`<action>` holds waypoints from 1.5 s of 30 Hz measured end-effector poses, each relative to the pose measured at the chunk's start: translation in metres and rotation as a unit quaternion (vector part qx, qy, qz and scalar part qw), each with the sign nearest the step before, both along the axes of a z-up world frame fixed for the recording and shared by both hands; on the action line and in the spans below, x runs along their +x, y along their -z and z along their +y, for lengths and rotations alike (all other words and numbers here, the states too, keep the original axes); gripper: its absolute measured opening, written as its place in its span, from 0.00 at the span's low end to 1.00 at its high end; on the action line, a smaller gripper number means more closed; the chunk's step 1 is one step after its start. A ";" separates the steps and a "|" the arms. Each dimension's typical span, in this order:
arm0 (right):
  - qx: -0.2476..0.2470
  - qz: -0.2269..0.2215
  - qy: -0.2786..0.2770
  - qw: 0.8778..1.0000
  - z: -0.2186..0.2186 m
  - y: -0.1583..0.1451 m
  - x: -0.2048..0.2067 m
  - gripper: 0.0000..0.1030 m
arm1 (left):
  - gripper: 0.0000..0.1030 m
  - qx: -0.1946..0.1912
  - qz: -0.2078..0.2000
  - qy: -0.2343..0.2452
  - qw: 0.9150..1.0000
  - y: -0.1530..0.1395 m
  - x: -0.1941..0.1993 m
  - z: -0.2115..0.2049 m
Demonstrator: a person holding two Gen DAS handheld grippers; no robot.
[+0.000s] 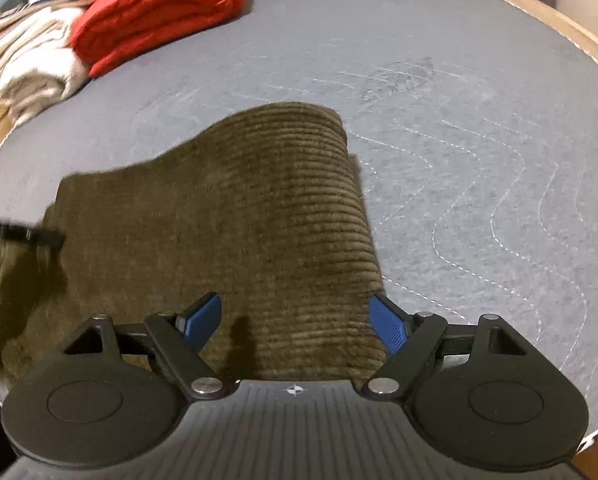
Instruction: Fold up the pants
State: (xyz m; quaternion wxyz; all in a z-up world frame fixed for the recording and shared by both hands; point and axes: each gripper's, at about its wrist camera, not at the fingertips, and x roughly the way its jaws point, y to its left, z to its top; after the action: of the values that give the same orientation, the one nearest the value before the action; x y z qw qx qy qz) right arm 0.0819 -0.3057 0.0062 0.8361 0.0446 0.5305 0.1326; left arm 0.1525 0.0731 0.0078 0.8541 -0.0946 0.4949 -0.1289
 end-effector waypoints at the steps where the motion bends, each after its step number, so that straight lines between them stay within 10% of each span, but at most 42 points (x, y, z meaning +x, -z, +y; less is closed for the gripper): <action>1: -0.004 0.000 -0.001 1.000 -0.001 -0.001 -0.001 0.84 | 0.14 0.008 -0.015 -0.003 1.000 -0.008 -0.001 0.001; 7: 0.009 0.011 0.027 1.000 -0.023 -0.003 0.003 0.86 | 0.08 0.038 -0.048 -0.013 0.998 -0.013 -0.005 0.006; 13: 0.021 0.073 0.050 0.996 -0.028 0.019 0.002 0.87 | 0.27 0.063 -0.075 -0.015 0.995 -0.019 -0.011 0.000; 15: 0.014 0.066 0.043 0.997 -0.025 0.018 0.000 0.84 | 0.40 0.061 -0.091 -0.018 0.994 -0.026 -0.013 0.000; 20: 0.026 0.064 0.041 0.997 -0.020 0.014 -0.003 0.66 | 0.41 0.060 -0.097 -0.018 0.993 -0.030 -0.012 -0.007; 39: 0.013 0.057 0.035 0.998 -0.014 0.014 -0.005 0.59 | 0.52 0.059 -0.106 0.008 0.993 -0.033 -0.021 -0.015; 45: 0.000 0.043 0.035 0.998 -0.008 0.003 -0.007 0.41 | 0.54 0.049 -0.107 0.018 0.993 -0.036 -0.022 -0.019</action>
State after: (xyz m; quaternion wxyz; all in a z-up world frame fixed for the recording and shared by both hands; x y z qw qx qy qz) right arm 0.0747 -0.3140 0.0027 0.8168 0.0689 0.5638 0.1013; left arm 0.1303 0.0544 0.0439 0.9031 -0.0299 0.4084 -0.1291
